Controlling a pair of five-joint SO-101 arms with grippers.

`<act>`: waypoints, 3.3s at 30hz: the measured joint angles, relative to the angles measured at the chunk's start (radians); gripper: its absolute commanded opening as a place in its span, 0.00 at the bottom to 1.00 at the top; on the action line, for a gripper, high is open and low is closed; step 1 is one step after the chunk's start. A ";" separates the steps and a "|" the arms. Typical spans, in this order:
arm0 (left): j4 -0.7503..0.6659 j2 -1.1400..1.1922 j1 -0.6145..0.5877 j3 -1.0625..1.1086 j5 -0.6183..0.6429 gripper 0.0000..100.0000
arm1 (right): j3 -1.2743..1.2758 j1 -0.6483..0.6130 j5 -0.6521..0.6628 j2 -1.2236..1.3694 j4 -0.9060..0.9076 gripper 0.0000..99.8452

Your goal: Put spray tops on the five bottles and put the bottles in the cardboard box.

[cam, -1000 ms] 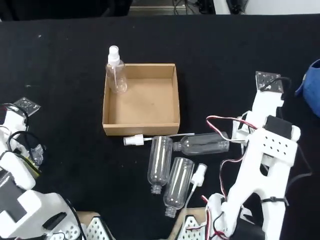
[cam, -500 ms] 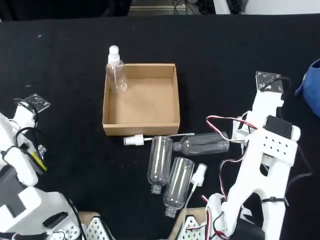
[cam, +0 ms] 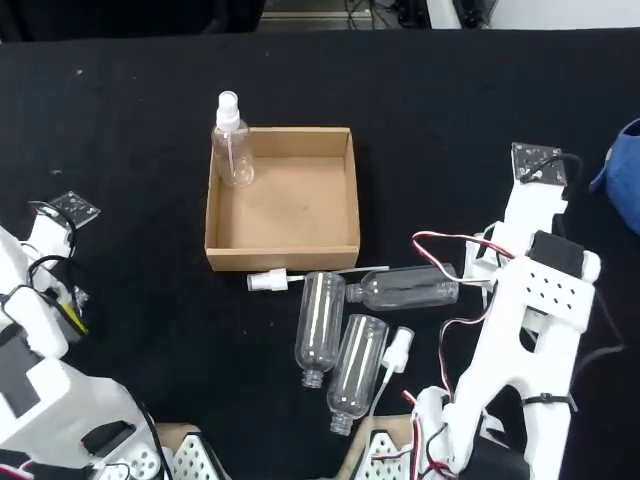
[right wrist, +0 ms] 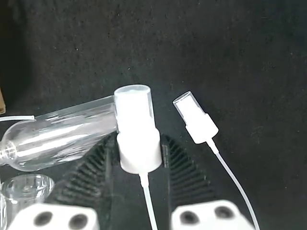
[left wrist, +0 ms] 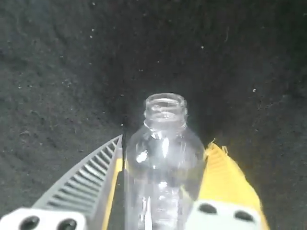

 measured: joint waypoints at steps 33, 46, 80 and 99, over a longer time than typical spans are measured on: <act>0.000 -1.106 0.532 0.087 1.063 0.03 | -0.776 -0.318 -0.514 -0.037 0.226 0.01; -0.161 -1.240 1.165 0.206 1.249 0.03 | -1.096 -0.428 -0.598 -0.038 0.269 0.01; -0.790 -1.237 1.252 0.706 1.386 0.03 | -0.605 -0.792 -0.640 -0.361 -0.448 0.01; -1.172 -1.237 1.269 0.905 1.386 0.03 | -0.348 -0.798 -0.588 -0.394 -0.689 0.01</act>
